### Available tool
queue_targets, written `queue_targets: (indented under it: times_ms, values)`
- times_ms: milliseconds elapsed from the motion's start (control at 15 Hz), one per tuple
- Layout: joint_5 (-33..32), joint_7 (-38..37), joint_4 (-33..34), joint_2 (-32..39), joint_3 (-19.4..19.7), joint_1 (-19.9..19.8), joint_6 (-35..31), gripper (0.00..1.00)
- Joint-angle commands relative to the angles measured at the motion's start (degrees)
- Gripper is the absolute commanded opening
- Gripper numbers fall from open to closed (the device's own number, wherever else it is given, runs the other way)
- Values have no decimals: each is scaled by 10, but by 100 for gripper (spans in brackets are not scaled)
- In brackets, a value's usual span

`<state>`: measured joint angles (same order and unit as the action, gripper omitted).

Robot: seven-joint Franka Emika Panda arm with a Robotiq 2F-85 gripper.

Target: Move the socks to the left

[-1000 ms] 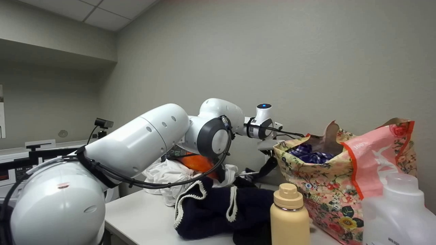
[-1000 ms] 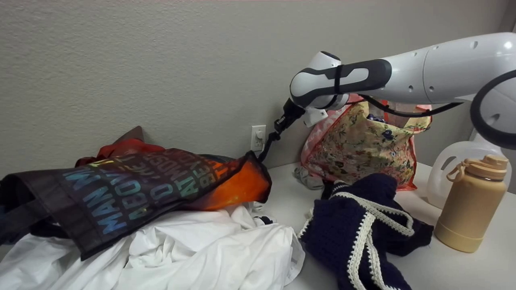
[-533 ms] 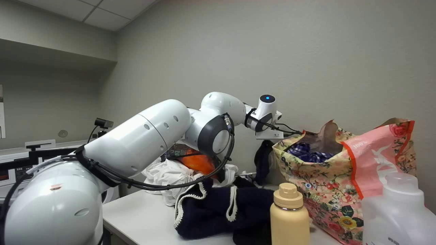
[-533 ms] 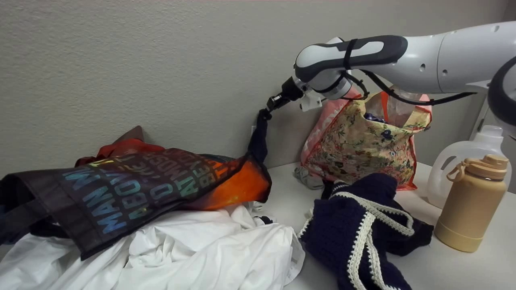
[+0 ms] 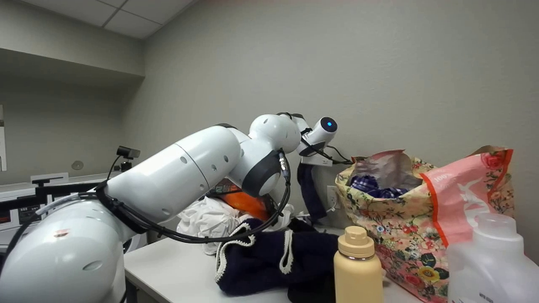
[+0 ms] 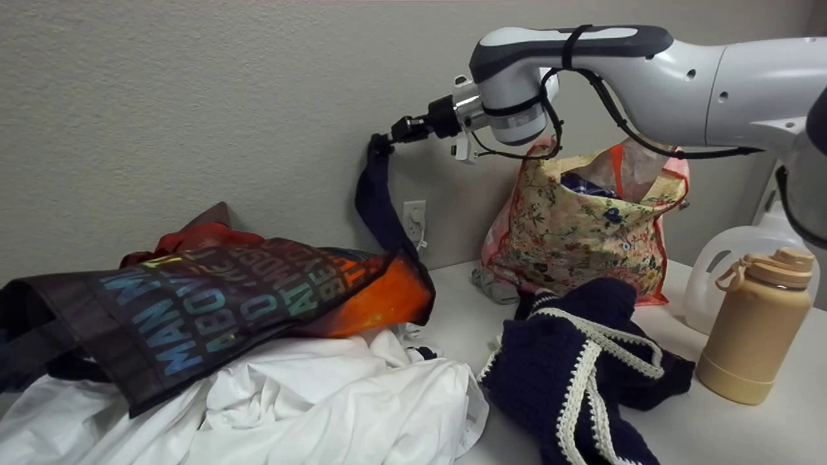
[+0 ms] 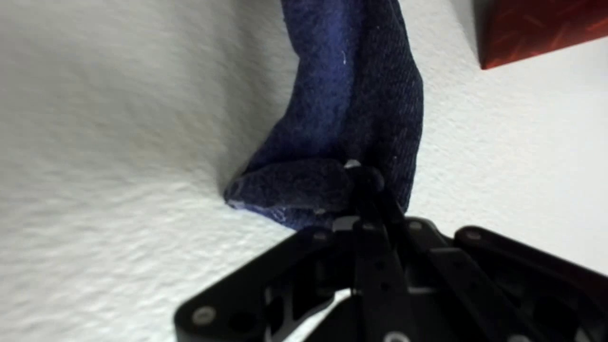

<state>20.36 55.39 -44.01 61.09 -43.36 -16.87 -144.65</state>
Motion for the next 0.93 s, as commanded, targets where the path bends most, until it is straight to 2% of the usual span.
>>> queue_targets:
  times_ms: [0, 200, 333, 400, 467, 667, 867]
  values:
    - [26, 67, 28, 30, -71, 15, 38, 4]
    - [21, 94, 35, 47, -113, 30, 89, 4]
    - [11, 98, 42, 56, -121, 47, 116, 4]
    - [4, 92, 45, 58, -116, 56, 120, 30]
    - [-1, 89, 50, 61, -107, 66, 112, 31]
    - [-24, 74, 65, 67, -84, 87, 98, 53]
    - [-76, 32, 79, 61, -20, 105, 84, 75]
